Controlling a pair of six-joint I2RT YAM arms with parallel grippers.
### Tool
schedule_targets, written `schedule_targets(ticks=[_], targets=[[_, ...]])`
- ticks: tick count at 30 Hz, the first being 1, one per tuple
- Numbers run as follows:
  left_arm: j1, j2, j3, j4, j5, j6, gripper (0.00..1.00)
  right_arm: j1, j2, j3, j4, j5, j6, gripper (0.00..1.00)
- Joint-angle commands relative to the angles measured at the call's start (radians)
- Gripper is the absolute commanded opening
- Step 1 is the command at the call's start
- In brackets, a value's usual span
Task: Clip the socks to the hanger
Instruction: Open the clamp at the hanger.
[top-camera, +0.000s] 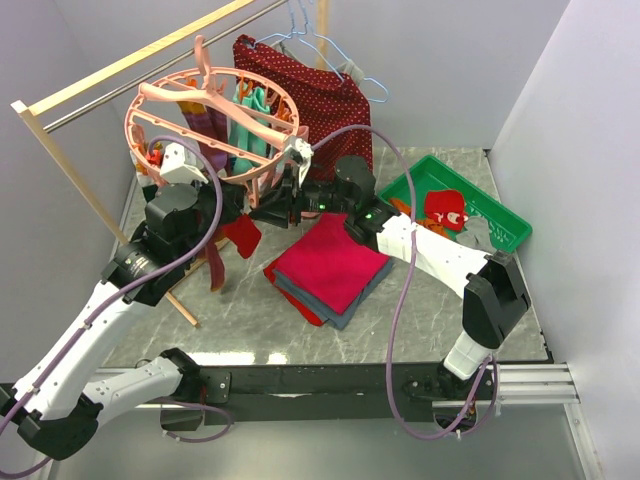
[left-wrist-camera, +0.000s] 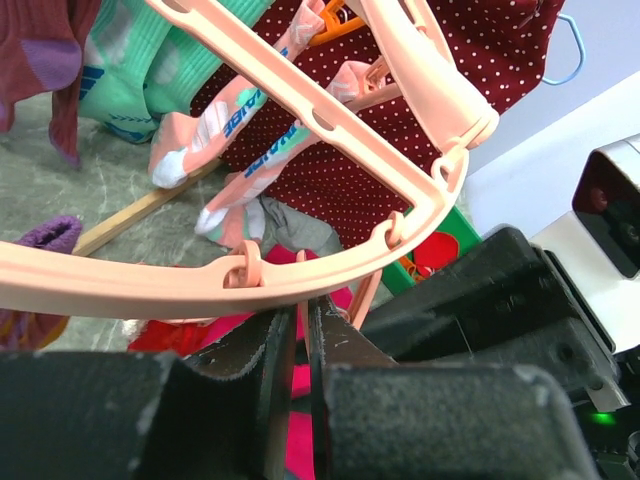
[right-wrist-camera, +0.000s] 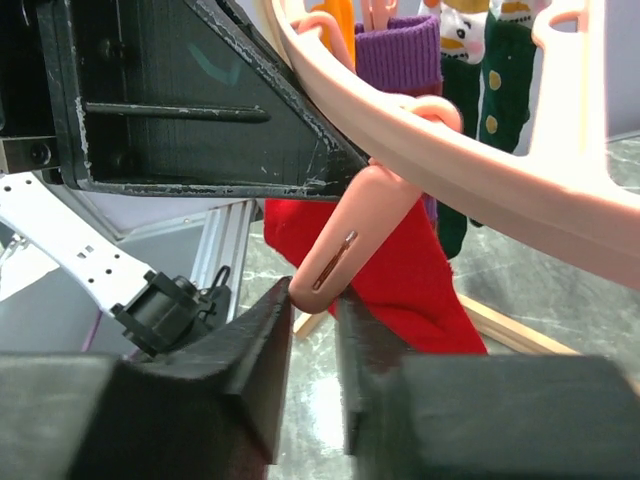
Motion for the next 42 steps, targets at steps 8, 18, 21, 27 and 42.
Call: schedule_targets(ticks=[8,18,21,27,42], targets=[[0.003,-0.001,-0.025,0.094,-0.002,0.012,0.15,0.012,-0.059,0.0,0.051,0.018,0.032,0.6],[0.003,-0.01,-0.035,0.098,-0.002,0.012,0.15,0.012,-0.055,-0.005,0.054,0.127,0.05,0.59],[0.003,-0.01,-0.037,0.096,-0.001,0.01,0.15,0.012,-0.05,0.0,0.049,0.144,0.049,0.54],[0.005,-0.013,-0.035,0.091,-0.002,0.013,0.15,0.012,-0.044,0.003,0.051,0.15,0.044,0.28],[0.003,-0.001,0.078,0.009,0.067,-0.007,0.67,0.013,-0.026,-0.002,0.048,0.09,-0.009,0.03]])
